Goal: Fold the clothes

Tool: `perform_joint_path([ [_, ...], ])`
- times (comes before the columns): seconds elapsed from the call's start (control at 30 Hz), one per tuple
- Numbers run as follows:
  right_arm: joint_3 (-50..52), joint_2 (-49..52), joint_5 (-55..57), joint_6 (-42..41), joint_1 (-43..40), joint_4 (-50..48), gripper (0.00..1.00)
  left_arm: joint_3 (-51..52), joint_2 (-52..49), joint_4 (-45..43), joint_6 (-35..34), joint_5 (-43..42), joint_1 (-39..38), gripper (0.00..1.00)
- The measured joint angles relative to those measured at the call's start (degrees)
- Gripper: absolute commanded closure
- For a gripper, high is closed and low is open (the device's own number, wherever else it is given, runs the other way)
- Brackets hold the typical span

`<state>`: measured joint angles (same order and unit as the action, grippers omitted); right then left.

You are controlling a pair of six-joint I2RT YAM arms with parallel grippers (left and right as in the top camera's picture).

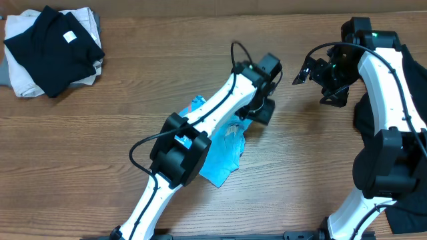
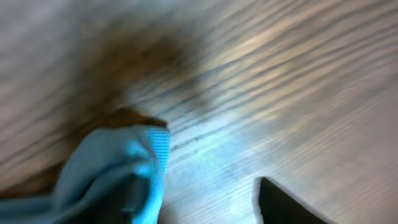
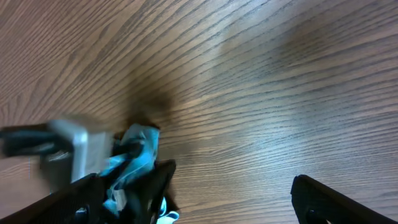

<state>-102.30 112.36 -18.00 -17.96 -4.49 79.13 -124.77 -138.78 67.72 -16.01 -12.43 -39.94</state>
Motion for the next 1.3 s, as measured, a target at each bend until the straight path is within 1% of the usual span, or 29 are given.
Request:
perform_joint_path([
  [0.03,0.02,0.0,0.0,0.02,0.0,0.02,0.0,-2.32,0.0,1.18,0.55,-0.02,0.33,0.0],
  [0.27,0.0,0.0,0.02,0.0,-0.02,0.02,0.0,-18.49,0.02,11.39,1.7,-0.46,4.74,0.0],
  [0.4,0.0,0.0,0.0,0.0,-0.02,0.02,0.0,-24.06,0.02,17.84,2.78,-0.44,9.46,0.0],
  [0.5,0.02,0.0,-0.02,0.0,0.0,0.0,0.0,-25.59,0.02,22.6,3.69,-0.28,14.56,0.0],
  [0.6,0.02,0.0,0.0,0.0,-0.02,-0.07,0.0,-25.66,0.02,27.47,6.05,-0.17,21.38,0.0],
  [0.7,0.02,0.0,0.0,0.0,0.0,-0.2,0.0,-25.49,0.02,28.72,9.27,-1.64,28.13,0.0],
  [0.8,0.02,0.0,0.02,0.02,0.0,-0.35,0.0,-22.45,0.02,28.68,15.76,-8.33,35.87,0.0],
  [0.87,0.02,0.0,-0.02,0.0,0.0,-0.28,0.0,-19.93,0.02,28.63,18.36,-11.23,38.29,0.0],
  [0.97,0.02,0.0,0.0,0.0,-0.02,-0.09,0.0,-12.83,0.04,28.72,22.82,-16.39,41.29,0.0],
  [1.07,0.04,0.0,0.0,0.0,0.0,-0.31,0.0,-4.28,0.02,28.76,28.09,-20.57,42.47,0.0],
  [1.2,0.07,0.0,0.0,0.0,-0.02,-0.98,0.0,5.4,0.02,28.74,35.8,-25.88,41.9,0.0],
  [1.3,0.11,0.0,0.0,0.0,0.0,-1.09,0.0,11.13,0.02,26.21,40.19,-29.29,40.61,0.0],
])
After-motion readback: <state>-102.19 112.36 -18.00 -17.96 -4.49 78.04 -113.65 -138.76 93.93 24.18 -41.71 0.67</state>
